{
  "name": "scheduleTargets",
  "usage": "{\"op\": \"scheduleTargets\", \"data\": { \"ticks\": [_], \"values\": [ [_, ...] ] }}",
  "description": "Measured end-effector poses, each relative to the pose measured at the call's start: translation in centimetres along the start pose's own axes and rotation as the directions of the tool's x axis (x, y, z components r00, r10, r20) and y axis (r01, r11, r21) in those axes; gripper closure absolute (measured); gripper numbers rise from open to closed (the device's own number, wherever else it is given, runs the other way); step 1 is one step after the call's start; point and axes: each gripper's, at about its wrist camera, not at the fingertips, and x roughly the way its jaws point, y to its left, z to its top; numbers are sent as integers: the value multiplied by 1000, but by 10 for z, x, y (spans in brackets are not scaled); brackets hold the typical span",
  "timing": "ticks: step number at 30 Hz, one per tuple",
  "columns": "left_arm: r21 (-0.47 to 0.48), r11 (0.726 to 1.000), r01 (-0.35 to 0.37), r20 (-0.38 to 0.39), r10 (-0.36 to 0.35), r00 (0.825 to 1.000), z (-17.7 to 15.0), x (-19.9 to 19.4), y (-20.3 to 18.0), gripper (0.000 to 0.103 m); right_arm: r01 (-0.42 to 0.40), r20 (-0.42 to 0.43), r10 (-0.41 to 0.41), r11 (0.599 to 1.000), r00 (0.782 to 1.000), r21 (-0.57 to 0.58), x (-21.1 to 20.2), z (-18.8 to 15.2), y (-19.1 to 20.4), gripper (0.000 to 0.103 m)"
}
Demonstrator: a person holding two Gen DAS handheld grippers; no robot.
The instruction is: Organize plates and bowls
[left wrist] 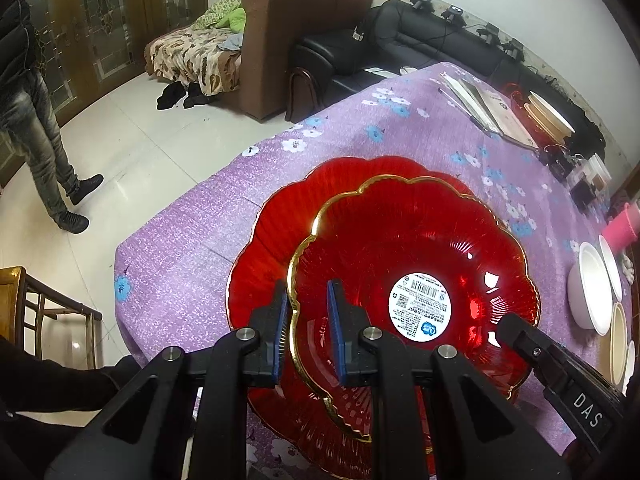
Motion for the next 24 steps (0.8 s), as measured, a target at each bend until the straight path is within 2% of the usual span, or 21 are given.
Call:
{"op": "scheduleTargets", "data": {
  "ticks": [11,24],
  "values": [
    [1,1000,-20,-23,20,1000,-1,4,1,86,50,-24,-51,998,998,-46,6,-1,9,91],
    [2,1000,-28,-38,28,999,1,5,-2,86,64,-29,-66,996,997,-56,5,-2,13,89]
  ]
}}
